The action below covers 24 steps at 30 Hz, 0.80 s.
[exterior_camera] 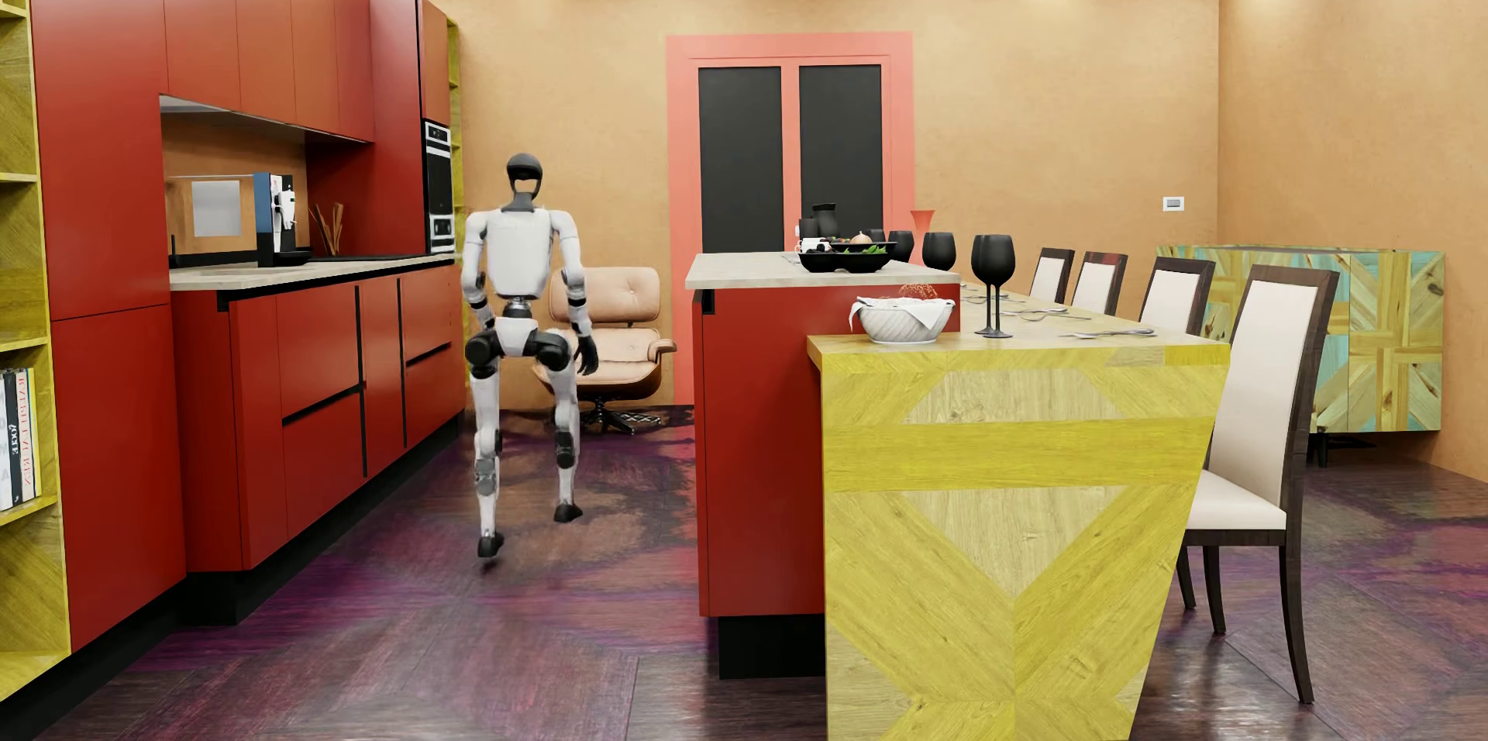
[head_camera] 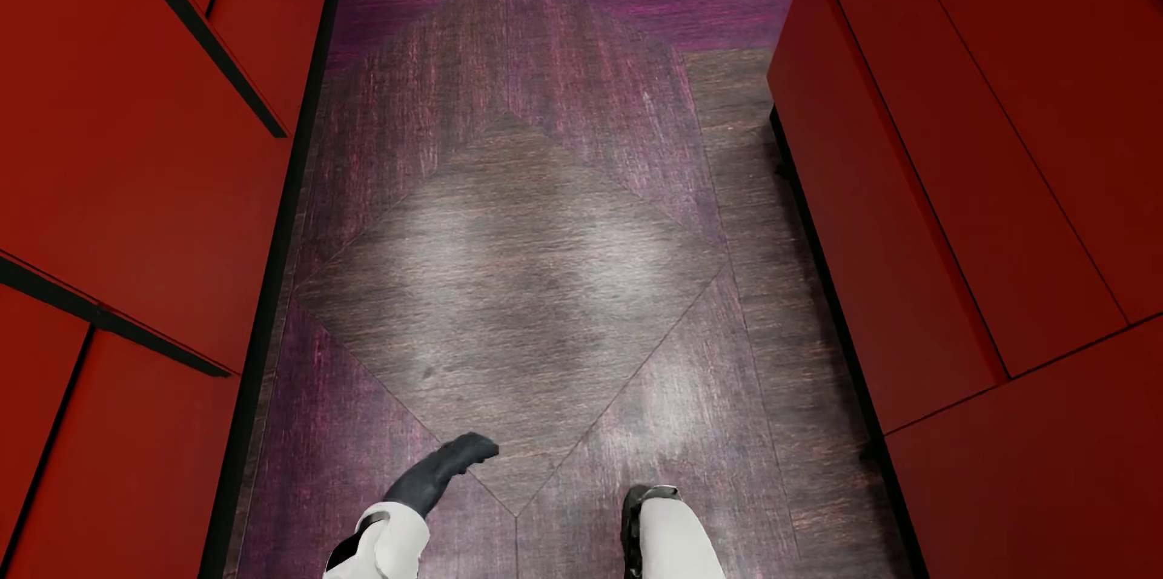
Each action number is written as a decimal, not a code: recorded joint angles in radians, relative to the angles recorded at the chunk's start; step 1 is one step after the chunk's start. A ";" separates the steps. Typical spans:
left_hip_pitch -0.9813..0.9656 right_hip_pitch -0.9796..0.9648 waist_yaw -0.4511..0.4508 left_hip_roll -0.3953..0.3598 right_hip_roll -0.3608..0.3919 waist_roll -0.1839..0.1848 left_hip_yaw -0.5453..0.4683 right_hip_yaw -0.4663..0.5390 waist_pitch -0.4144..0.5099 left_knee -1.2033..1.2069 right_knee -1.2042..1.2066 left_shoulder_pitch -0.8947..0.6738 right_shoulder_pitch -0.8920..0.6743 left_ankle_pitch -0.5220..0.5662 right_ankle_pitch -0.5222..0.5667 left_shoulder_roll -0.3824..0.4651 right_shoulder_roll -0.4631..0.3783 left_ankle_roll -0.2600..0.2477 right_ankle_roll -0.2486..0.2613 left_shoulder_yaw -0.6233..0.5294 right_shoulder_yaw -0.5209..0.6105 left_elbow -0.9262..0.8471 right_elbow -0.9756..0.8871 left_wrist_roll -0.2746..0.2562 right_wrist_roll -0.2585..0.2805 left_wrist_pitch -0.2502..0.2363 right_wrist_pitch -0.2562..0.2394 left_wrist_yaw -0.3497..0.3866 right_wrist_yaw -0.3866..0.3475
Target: Move towards the leather armchair
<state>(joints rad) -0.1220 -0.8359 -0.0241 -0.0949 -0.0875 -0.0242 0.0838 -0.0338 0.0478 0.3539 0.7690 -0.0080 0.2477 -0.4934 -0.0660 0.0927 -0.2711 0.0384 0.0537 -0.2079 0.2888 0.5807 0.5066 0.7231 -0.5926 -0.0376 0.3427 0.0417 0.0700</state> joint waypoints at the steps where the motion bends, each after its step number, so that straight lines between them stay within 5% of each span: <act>1: 0.065 -0.007 -0.018 -0.001 -0.003 0.003 -0.016 0.016 -0.009 0.002 -0.244 -0.047 0.038 -0.040 -0.009 0.021 0.010 -0.002 0.034 -0.074 -0.015 -0.065 0.025 0.004 -0.008 -0.046 0.007 -0.012 0.011; 3: 0.189 0.033 -0.049 0.019 -0.027 0.007 -0.055 -0.025 -0.023 0.036 -0.560 -0.071 0.106 -0.031 -0.036 0.058 0.061 -0.022 0.013 -0.147 -0.057 -0.166 0.122 -0.077 -0.024 -0.093 0.056 0.020 -0.034; 4: 0.209 0.051 -0.062 0.049 -0.037 0.011 -0.067 -0.072 -0.024 0.136 -0.481 -0.044 0.128 0.059 -0.015 0.078 0.092 -0.029 -0.021 -0.154 -0.053 -0.195 0.182 -0.138 -0.047 -0.084 0.094 0.035 -0.037; 5: 0.172 0.059 -0.071 0.090 -0.030 0.020 -0.081 -0.095 -0.020 0.321 -0.360 0.002 0.138 0.273 0.080 0.106 0.121 -0.059 -0.127 -0.145 -0.027 -0.218 0.240 -0.191 -0.075 -0.054 0.115 0.049 -0.006; 6: 0.085 0.081 -0.073 0.131 -0.025 0.032 -0.086 -0.117 -0.013 0.573 -0.233 0.062 0.131 0.521 0.063 0.126 0.136 -0.134 -0.132 -0.116 0.005 -0.230 0.287 -0.231 -0.093 -0.016 0.111 0.075 0.046; 7: -0.033 0.122 -0.064 0.204 -0.009 0.047 -0.057 -0.134 -0.006 0.797 -0.149 0.120 0.106 0.644 -0.038 0.128 0.138 -0.161 -0.126 -0.069 0.027 -0.214 0.321 -0.254 -0.091 0.032 0.090 0.114 0.095; 9: -0.280 0.289 -0.020 0.277 0.045 0.073 -0.002 -0.144 -0.001 0.986 -0.168 0.189 0.014 0.444 -0.173 0.082 0.117 -0.011 -0.111 0.042 0.045 -0.069 0.358 -0.277 -0.068 0.166 0.062 0.190 0.116; 11: -0.459 0.505 0.026 0.278 0.095 0.076 0.083 -0.125 -0.018 0.820 -0.297 0.222 -0.096 0.309 -0.244 0.049 0.077 0.001 -0.089 0.134 0.080 0.145 0.342 -0.267 -0.119 0.334 0.050 0.185 0.043; 12: -0.528 0.596 0.046 0.257 0.111 0.071 0.100 -0.113 -0.028 0.663 -0.326 0.256 -0.159 0.286 -0.289 0.068 0.053 -0.052 -0.082 0.149 0.103 0.223 0.312 -0.243 -0.141 0.382 0.033 0.118 0.014; 15: -0.594 0.849 0.102 0.175 0.102 0.054 -0.035 -0.041 -0.042 -0.056 -0.363 0.443 -0.336 0.364 -0.409 0.121 0.003 -0.148 -0.041 0.179 0.091 0.268 0.133 -0.164 -0.085 0.338 -0.063 -0.100 -0.070; 17: -0.570 1.018 0.124 0.215 0.069 0.057 0.076 0.022 -0.043 -0.185 -0.336 0.584 -0.357 0.339 -0.362 0.067 0.009 -0.152 -0.009 0.331 -0.001 0.251 0.015 -0.193 0.049 0.342 -0.113 -0.052 -0.213; 18: -0.580 1.049 0.135 0.230 0.031 0.054 0.125 0.038 -0.040 -0.030 -0.234 0.624 -0.337 0.529 -0.224 0.018 -0.001 -0.142 -0.007 0.406 -0.035 0.256 -0.034 -0.211 0.096 0.357 -0.124 -0.013 -0.269; 19: -0.602 1.016 0.144 0.198 -0.016 0.043 0.110 0.062 -0.030 0.176 -0.036 0.634 -0.304 0.520 -0.018 -0.027 -0.021 0.015 0.053 0.454 -0.062 0.267 -0.078 -0.212 0.114 0.369 -0.119 0.011 -0.303; 20: -0.588 0.914 0.146 0.182 -0.069 0.029 0.127 0.050 -0.017 0.325 0.234 0.618 -0.258 0.386 0.169 -0.050 -0.020 0.023 0.092 0.480 -0.087 0.271 -0.106 -0.196 0.119 0.377 -0.103 0.017 -0.330; 22: -0.462 0.608 0.123 0.136 -0.127 0.000 0.158 0.060 0.004 0.390 0.623 0.543 -0.199 0.222 0.071 -0.064 0.016 0.032 -0.042 0.465 -0.073 0.229 -0.056 -0.125 0.108 0.350 -0.049 -0.005 -0.336; 24: -0.286 0.349 0.086 0.092 -0.098 -0.008 0.160 0.015 0.001 0.318 0.599 0.465 -0.176 0.162 -0.055 -0.056 0.013 0.028 -0.097 0.400 0.044 0.118 0.101 -0.039 0.042 0.252 0.009 0.026 -0.183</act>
<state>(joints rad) -0.4076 -0.4864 0.0619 -0.0033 -0.1852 -0.0324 0.2435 -0.0189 0.0488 0.6717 1.3680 0.4568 0.0712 -0.3311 -0.1211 0.0365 -0.2582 0.0660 -0.0435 0.1925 0.3330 0.6987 0.6077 0.6845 -0.5509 0.2148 0.3514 0.0672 -0.1134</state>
